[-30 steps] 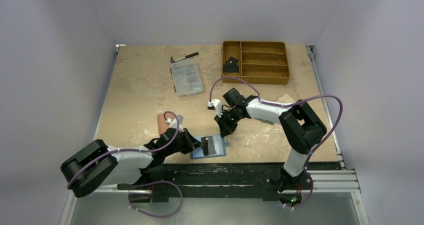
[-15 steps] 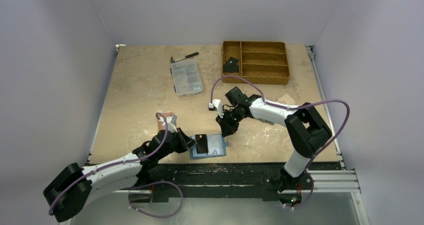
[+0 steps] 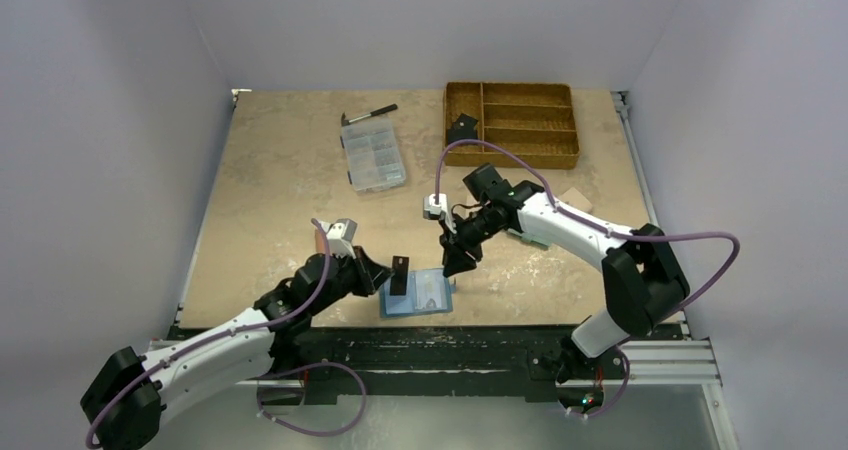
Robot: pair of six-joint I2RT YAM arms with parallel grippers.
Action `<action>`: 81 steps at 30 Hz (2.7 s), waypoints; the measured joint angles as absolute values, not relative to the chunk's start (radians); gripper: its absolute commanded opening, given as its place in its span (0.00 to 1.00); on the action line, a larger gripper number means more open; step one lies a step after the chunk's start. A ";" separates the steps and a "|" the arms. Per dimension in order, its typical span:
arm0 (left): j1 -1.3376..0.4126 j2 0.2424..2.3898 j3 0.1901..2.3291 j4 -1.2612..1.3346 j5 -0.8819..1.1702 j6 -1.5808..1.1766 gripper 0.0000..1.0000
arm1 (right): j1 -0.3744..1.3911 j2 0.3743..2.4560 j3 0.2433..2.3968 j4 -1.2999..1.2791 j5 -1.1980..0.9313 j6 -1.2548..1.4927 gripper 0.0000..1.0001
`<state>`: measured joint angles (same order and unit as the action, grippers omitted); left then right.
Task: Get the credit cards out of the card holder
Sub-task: Remove the credit card from the card holder, then place the credit card in the storage box.
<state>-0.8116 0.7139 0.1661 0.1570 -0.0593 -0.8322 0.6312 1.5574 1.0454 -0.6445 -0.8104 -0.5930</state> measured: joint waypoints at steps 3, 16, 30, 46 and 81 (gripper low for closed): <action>-0.812 0.693 0.185 0.155 -0.055 -0.796 0.00 | 0.631 1.553 1.063 -0.669 -0.841 -0.624 0.45; -0.812 0.727 0.239 0.167 0.013 -0.707 0.00 | 0.631 1.567 1.243 -0.761 -0.959 -0.815 0.58; -0.812 0.843 0.258 0.260 0.126 -0.683 0.00 | 0.620 1.694 1.259 -0.768 -0.987 -0.880 0.58; -0.812 0.920 0.285 0.337 0.180 -0.683 0.00 | 0.620 1.788 1.255 -0.767 -1.037 -0.896 0.13; -0.812 0.659 0.351 -0.044 -0.091 -0.723 0.99 | 0.319 2.071 2.133 -0.844 -0.227 -0.677 0.00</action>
<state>-0.8116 0.6590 0.3511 -0.0441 -0.0910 -0.7227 0.3195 2.0708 2.1330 -0.8436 -0.2268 -0.6773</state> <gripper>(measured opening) 0.989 0.024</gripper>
